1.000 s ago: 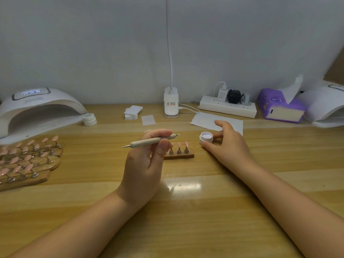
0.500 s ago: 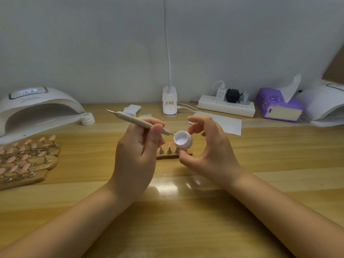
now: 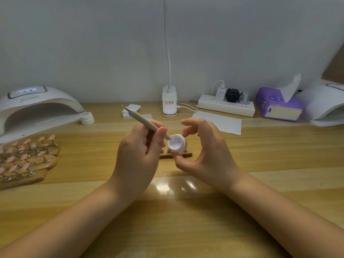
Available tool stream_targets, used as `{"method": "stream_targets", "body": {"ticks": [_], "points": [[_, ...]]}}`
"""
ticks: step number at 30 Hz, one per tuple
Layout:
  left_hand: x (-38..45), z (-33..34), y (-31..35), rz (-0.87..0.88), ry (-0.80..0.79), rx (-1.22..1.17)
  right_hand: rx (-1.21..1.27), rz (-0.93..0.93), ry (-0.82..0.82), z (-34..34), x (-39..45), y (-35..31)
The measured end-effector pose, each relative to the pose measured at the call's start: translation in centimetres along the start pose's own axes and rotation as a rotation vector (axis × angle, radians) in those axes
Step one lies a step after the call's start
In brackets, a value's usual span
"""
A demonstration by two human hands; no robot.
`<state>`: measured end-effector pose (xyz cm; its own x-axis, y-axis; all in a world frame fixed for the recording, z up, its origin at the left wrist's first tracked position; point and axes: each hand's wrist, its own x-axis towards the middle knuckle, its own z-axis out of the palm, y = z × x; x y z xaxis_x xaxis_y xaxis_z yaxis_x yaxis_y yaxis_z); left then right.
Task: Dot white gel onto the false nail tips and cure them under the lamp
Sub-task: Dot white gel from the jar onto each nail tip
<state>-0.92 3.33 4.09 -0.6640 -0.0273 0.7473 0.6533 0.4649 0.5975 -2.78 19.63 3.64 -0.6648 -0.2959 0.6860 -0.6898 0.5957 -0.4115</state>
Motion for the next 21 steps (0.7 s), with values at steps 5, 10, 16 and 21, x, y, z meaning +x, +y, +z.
{"method": "stream_targets", "body": {"ticks": [5,10,16,21], "points": [[0.11,-0.01,0.14,-0.006,-0.011,0.005,-0.010,-0.008,0.000,-0.01,0.02,-0.07],[0.10,0.01,0.30,-0.015,-0.020,0.004,-0.007,-0.015,0.005,-0.04,0.05,-0.15],[0.26,0.04,0.36,-0.025,0.015,0.006,0.000,-0.001,0.008,-0.05,0.03,-0.08],[0.43,-0.12,0.71,-0.079,0.059,-0.054,0.006,0.010,0.013,-0.02,0.06,-0.02]]}}
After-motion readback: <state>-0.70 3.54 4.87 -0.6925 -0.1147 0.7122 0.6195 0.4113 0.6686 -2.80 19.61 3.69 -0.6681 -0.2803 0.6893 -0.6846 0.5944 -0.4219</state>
